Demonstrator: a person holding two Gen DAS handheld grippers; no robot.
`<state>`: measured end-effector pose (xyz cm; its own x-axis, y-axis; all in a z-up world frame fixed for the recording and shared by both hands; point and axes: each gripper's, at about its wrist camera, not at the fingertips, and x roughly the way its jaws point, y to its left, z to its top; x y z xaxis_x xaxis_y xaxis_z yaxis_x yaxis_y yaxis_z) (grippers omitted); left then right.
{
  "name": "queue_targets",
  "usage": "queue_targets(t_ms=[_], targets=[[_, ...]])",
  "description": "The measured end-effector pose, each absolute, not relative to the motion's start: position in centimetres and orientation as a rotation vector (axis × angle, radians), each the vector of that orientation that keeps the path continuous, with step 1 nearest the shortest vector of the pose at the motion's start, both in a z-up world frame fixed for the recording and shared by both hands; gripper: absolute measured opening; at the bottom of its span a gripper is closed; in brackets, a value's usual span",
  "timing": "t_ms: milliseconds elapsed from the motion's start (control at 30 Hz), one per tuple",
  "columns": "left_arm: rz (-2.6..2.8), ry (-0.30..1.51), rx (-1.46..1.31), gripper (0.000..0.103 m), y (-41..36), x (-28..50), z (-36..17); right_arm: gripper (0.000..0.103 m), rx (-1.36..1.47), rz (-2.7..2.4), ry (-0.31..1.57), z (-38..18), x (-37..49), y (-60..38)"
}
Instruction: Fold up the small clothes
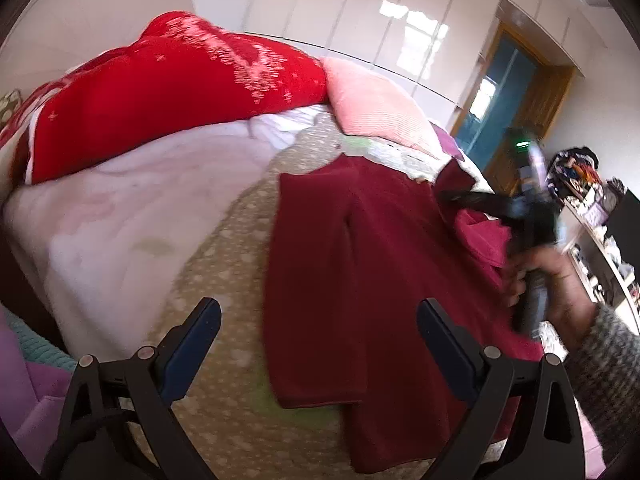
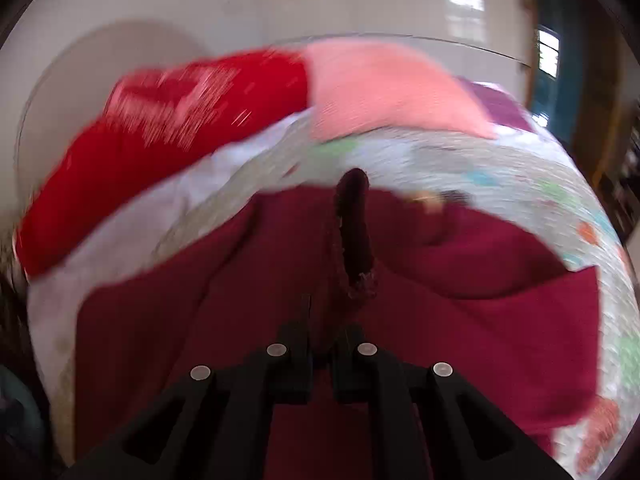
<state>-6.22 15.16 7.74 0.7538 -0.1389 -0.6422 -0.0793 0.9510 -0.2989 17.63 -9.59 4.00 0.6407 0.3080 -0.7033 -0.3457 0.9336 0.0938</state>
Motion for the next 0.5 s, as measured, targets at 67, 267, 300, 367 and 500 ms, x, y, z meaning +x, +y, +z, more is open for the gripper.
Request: queue_targets(t_ms=[67,267,300,367,500], targets=[[-0.023,0.719,-0.335,0.098,16.1,-6.4,7.4,0.006,-0.094,0.382,0.809,2.7,17.8,-7.7],[-0.013,0.745,-0.388,0.098,17.6,-6.0,6.0,0.010,-0.178,0.388,0.841,1.2,19.6,-4.5],[-0.015,0.750,-0.396,0.098,17.7,-6.0,5.9,0.015,-0.188,0.387,0.840,1.2,19.7,-4.3],[-0.015,0.754,-0.405,0.098,18.0,-6.0,5.8,0.033,-0.183,0.437,0.847,1.3,19.5,-3.3],[0.019,0.739,-0.419,0.098,19.1,-6.3,6.3,0.038,-0.141,0.559,0.847,2.7,18.2,-2.0]])
